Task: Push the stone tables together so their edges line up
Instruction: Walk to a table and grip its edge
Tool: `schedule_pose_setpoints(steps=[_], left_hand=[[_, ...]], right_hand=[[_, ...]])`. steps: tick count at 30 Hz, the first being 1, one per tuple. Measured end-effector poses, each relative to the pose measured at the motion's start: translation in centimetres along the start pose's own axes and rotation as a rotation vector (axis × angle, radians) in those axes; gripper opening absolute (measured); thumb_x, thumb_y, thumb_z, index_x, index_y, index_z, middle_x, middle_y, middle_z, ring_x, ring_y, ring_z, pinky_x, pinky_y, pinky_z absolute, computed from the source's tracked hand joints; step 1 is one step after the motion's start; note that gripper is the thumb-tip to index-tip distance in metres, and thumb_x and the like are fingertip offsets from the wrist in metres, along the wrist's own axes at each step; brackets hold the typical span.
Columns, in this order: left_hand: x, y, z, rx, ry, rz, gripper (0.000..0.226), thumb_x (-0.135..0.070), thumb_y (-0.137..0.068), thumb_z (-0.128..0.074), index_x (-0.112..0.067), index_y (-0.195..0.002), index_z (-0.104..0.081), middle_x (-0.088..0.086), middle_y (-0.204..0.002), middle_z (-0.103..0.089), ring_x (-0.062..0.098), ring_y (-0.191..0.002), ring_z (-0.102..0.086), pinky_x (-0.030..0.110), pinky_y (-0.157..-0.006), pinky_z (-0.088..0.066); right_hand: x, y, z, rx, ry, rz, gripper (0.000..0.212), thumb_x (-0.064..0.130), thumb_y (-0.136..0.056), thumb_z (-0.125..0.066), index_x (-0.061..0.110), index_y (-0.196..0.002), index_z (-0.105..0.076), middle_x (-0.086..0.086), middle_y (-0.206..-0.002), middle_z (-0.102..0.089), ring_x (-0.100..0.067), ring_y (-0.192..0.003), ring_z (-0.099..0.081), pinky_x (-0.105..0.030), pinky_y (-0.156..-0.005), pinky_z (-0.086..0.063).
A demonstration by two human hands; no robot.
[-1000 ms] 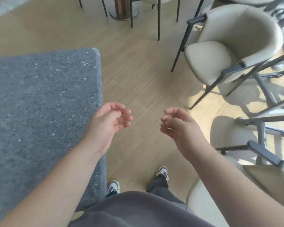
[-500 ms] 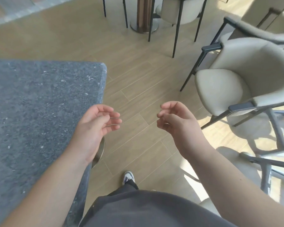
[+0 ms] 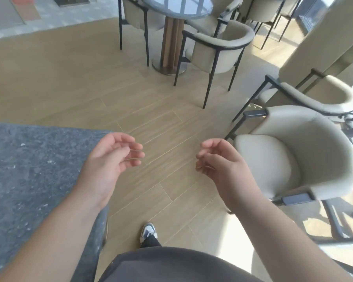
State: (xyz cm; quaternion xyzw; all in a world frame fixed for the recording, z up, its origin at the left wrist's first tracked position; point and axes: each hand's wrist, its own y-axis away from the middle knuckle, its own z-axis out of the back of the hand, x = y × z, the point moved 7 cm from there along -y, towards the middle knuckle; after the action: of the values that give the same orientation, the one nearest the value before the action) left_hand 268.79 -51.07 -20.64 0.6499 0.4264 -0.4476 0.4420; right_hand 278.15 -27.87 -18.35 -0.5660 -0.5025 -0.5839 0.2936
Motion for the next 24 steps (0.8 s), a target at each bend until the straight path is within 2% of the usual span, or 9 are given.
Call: schedule_pose_setpoints(steps=[4,11,15,24], left_hand=[[-3.6,-7.7,-2.0,0.065,0.029,-0.035,0.021,-0.009,-0.085,-0.051,-0.011,-0.100,-0.065,0.008,-0.092,-0.073,0.026,-0.087,-0.071,0.034,-0.075,-0.058],[-5.9,-17.8,-5.6,0.109,0.065,-0.059,0.020,-0.009,-0.086,-0.050,-0.011,-0.100,-0.065,0.009,-0.092,-0.072,0.026,-0.086,-0.070,0.034,-0.075,-0.058],[-6.8,-24.5,-8.3,0.106,0.047,-0.099,0.020,-0.009,-0.087,-0.050,-0.011,-0.100,-0.065,0.008,-0.092,-0.072,0.026,-0.087,-0.070,0.035,-0.075,-0.058],[-10.5,-39.7,-14.0,-0.026,0.069,-0.210,0.020,-0.008,-0.088,-0.050,-0.014,-0.099,-0.066,0.009,-0.092,-0.072,0.027,-0.086,-0.070,0.035,-0.074,-0.059]], right_hand=[[3.8,-6.9,-0.8,-0.018,-0.014,0.066,0.027,0.008,-0.080,-0.053,0.011,-0.105,-0.061,0.002,-0.083,-0.065,-0.019,-0.073,-0.060,-0.030,-0.075,-0.053],[7.8,-17.5,-0.3,-0.029,-0.073,0.108,0.026,0.007,-0.079,-0.054,0.011,-0.103,-0.062,-0.002,-0.085,-0.064,-0.020,-0.074,-0.060,-0.034,-0.078,-0.052],[10.2,-24.6,1.8,-0.020,-0.079,0.141,0.027,0.007,-0.080,-0.054,0.010,-0.105,-0.062,-0.001,-0.085,-0.064,-0.019,-0.074,-0.060,-0.032,-0.077,-0.053],[16.7,-43.1,4.3,0.146,-0.034,0.124,0.026,0.006,-0.081,-0.053,0.012,-0.104,-0.061,-0.002,-0.084,-0.065,-0.019,-0.073,-0.059,-0.033,-0.079,-0.053]])
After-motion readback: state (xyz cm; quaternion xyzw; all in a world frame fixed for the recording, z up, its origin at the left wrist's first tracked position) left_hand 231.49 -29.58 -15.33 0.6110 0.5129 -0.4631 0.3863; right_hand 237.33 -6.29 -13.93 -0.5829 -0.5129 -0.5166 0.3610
